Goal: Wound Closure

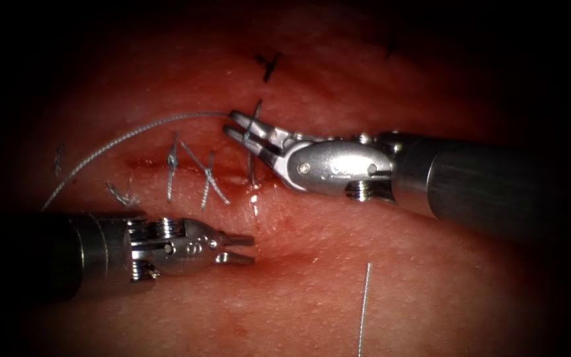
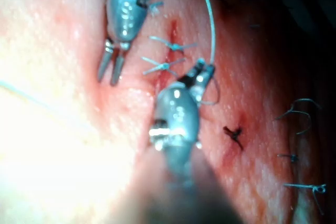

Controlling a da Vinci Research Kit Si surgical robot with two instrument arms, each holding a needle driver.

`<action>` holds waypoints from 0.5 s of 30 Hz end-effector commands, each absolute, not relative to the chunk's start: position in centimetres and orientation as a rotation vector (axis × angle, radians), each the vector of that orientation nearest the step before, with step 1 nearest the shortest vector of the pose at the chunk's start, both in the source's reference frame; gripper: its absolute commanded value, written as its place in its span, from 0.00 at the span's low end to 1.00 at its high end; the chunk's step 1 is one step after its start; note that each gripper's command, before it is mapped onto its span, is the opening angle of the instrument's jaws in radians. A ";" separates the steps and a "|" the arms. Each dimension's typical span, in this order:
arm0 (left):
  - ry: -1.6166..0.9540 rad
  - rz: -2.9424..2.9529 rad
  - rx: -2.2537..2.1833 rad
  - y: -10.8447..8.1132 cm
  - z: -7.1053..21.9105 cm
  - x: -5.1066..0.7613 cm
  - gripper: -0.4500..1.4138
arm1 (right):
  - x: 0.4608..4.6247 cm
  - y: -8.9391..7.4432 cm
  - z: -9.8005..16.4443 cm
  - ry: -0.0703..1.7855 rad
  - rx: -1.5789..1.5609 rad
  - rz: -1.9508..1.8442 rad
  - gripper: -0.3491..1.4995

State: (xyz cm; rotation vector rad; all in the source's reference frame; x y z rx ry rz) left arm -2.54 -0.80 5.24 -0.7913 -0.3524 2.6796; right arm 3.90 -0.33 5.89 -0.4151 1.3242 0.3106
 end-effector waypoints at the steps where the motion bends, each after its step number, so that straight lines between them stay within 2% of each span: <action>1: -0.345 2.680 -0.792 -0.8 5.3 -2.65 0.24 | 3.97 -0.3 5.9 1.324 -0.409 0.326 0.00; 15: -0.358 2.673 -0.787 -1.0 5.6 -2.69 0.24 | 3.88 0.0 5.9 1.332 -0.283 0.458 0.00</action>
